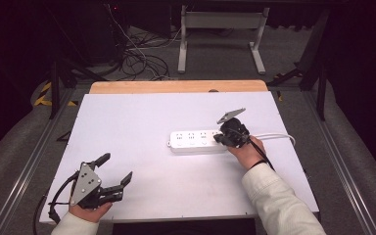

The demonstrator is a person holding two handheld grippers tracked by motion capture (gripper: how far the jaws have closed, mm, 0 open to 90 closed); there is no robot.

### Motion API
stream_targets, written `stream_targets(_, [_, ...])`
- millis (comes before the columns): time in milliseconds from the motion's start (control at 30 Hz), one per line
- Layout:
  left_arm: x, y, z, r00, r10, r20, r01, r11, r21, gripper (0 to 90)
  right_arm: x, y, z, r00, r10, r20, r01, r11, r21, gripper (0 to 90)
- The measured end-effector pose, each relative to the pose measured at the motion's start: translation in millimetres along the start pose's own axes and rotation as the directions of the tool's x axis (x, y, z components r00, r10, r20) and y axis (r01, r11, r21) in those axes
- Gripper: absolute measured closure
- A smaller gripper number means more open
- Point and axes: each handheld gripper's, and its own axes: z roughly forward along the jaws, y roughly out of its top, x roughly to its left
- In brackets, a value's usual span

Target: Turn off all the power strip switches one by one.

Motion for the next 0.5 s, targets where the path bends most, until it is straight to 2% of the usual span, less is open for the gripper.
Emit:
stream_targets(233, [-0.1, 0.1, -0.2, 1.0000, 0.001, -0.001, -0.001, 1.0000, 0.000, 15.0, 1.0, -0.6, 2.4, 1.0000, -0.003, 0.003, 0.003, 1.000, 0.005, 90.0])
stream_targets(300, [-0.4, 0.1, -0.5, 1.0000, -0.001, 0.002, 0.001, 1.0000, 0.000, 15.3, 3.4, -0.9, 3.6, 0.9997, -0.014, 0.022, 0.014, 1.000, 0.010, 90.0])
stream_targets(500, [-1.0, 0.3, -0.9, 1.0000, -0.001, 0.002, 0.001, 1.0000, -0.003, 15.3, 4.8, -1.5, 4.5, 0.9995, -0.017, 0.027, 0.017, 1.000, 0.003, 90.0])
